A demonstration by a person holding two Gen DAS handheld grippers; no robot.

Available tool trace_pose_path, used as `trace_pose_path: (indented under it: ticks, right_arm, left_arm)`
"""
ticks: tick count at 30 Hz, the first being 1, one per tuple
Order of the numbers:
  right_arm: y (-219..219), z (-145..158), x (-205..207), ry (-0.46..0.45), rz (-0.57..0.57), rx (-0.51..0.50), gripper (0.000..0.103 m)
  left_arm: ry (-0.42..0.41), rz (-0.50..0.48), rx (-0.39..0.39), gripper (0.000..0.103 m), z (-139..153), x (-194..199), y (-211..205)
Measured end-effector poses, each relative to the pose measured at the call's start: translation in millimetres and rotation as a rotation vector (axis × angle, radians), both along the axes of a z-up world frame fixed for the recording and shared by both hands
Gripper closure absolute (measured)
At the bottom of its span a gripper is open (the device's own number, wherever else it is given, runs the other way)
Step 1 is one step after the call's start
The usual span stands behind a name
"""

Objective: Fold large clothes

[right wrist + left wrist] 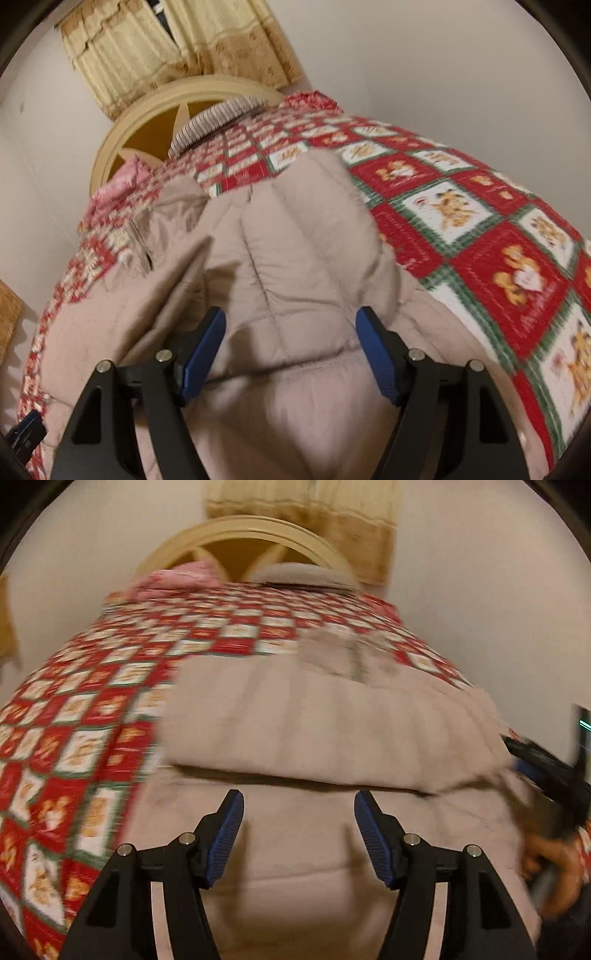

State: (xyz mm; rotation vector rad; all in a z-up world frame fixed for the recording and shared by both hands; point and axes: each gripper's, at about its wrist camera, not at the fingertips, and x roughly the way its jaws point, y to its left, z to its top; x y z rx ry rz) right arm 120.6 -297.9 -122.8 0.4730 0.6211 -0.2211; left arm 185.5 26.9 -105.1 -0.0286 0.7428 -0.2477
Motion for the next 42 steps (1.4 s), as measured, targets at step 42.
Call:
trace_pose_path:
  ticks: [42]
  right_arm:
    - [75.9, -18.2, 36.6, 0.128, 0.219, -0.137, 0.034]
  left_arm:
    - [0.053, 0.23, 0.024, 0.032, -47.3, 153.7, 2.7]
